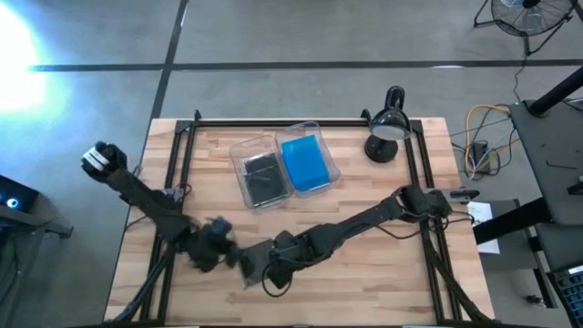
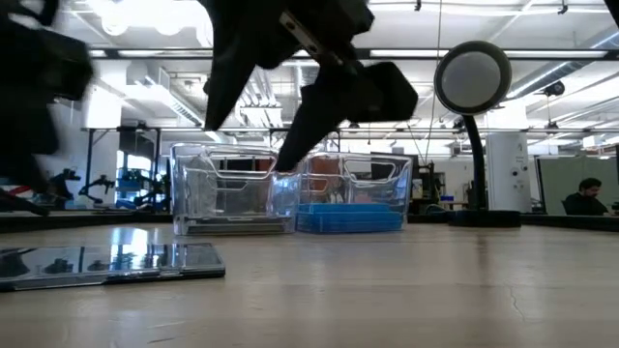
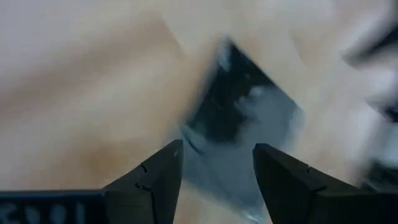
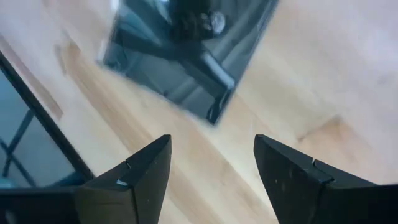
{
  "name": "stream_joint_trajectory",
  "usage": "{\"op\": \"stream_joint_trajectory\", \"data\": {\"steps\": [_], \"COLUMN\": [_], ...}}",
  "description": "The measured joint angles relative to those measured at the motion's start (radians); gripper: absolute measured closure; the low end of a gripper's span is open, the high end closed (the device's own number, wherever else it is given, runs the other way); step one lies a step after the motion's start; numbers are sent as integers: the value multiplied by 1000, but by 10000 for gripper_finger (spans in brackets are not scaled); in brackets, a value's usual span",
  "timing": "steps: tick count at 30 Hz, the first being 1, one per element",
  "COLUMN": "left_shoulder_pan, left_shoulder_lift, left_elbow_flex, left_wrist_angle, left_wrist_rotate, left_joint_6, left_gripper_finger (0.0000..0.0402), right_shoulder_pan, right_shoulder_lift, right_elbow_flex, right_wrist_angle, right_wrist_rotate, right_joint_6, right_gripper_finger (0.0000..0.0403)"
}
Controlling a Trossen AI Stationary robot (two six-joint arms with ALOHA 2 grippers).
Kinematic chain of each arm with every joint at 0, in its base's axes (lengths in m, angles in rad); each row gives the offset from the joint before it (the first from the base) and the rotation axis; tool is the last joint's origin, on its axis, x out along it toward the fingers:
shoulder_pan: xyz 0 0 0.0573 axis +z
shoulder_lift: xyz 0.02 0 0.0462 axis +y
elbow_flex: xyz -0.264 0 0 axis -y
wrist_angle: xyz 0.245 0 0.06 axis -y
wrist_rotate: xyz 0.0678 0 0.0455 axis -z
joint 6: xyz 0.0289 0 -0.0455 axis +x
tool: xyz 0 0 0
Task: Pick & place jewel cases by type
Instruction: Put the black CD case into the left transparent bin
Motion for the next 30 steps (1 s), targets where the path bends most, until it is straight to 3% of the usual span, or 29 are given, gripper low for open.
{"op": "stream_joint_trajectory", "data": {"steps": [6,10,13,19,23,30], "left_shoulder_pan": [-244,-313,-316,-309,-297,-235], "left_shoulder_lift": [-16,55,121,250,308,350], "left_elbow_flex": [-24,-24,-21,-14,-9,-12], "left_wrist_angle": [2,21,109,231,258,293], "left_wrist_rotate": [-56,-96,-83,-96,-167,-243], "left_joint_6": [-430,-636,-656,-657,-663,-657], "left_gripper_finger": [226,226,226,226,226,226], "right_shoulder_pan": [-12,-40,-63,-75,-74,-63], "right_shoulder_lift": [-1,-1,-1,-4,-3,2], "right_elbow_flex": [-80,-147,-203,-284,-321,-328], "right_wrist_angle": [110,260,361,387,493,532], "right_wrist_rotate": [-49,-70,-101,-110,-172,-185], "right_joint_6": [91,120,146,165,162,169], "right_gripper_finger": [179,179,179,179,179,179]}}
